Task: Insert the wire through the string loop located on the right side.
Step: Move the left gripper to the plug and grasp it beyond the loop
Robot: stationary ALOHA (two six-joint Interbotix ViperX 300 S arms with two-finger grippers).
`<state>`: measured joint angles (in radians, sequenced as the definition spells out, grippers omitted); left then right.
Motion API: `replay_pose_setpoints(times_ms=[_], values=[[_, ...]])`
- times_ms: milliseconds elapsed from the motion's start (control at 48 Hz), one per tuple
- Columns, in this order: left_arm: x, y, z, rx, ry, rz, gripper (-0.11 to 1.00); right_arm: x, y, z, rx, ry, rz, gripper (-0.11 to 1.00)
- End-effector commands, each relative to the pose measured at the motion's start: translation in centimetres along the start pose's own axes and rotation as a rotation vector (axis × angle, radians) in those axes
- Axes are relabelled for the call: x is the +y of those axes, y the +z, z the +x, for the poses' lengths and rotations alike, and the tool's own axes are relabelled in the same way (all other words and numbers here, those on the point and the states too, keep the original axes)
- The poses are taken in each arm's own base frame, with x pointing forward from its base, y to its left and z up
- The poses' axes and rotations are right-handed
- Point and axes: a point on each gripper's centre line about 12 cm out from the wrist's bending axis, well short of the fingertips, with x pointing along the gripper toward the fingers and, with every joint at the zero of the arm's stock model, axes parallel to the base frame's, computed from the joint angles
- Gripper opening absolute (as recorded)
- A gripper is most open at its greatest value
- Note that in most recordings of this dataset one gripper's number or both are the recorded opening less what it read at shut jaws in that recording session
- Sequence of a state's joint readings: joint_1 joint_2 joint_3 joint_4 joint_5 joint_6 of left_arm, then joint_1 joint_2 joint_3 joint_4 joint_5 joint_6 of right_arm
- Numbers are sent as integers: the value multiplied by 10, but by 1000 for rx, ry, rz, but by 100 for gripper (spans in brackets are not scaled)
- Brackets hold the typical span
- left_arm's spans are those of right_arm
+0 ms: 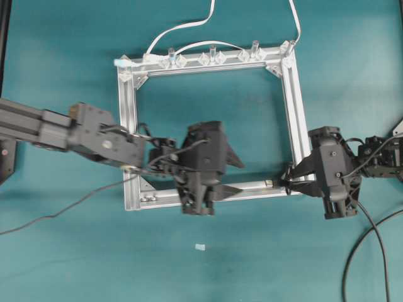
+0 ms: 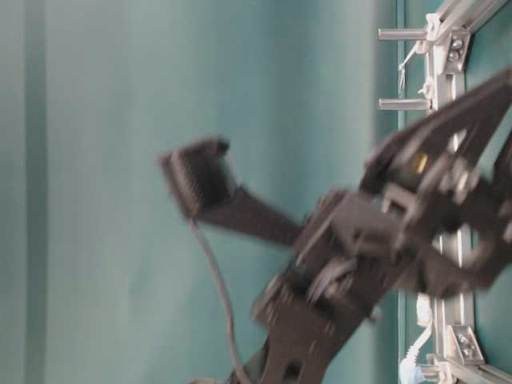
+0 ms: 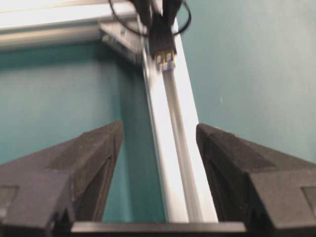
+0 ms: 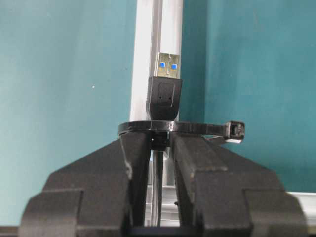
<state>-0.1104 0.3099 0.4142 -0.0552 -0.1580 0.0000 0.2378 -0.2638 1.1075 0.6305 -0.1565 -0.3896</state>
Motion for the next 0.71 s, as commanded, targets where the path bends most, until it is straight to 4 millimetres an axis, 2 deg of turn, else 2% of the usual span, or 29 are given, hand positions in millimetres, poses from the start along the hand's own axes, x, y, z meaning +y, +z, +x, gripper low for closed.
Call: replay_pose_setpoints(times_ms=[0,167,416,687], values=[[-2,26,6,-67,-5,-7,63,0,6,-1,-24,-1,-1,19],[-3,34,25,-86,-6,-6,63,0,6,-1,-26,-2,-1,19],[-5,45,40,-113,-11,-8,63,0,6,-1,-29,-4,-1,19],[-10,44,52,-113,-18,-4,63,0,6,-1,-29,-4,-1,19]])
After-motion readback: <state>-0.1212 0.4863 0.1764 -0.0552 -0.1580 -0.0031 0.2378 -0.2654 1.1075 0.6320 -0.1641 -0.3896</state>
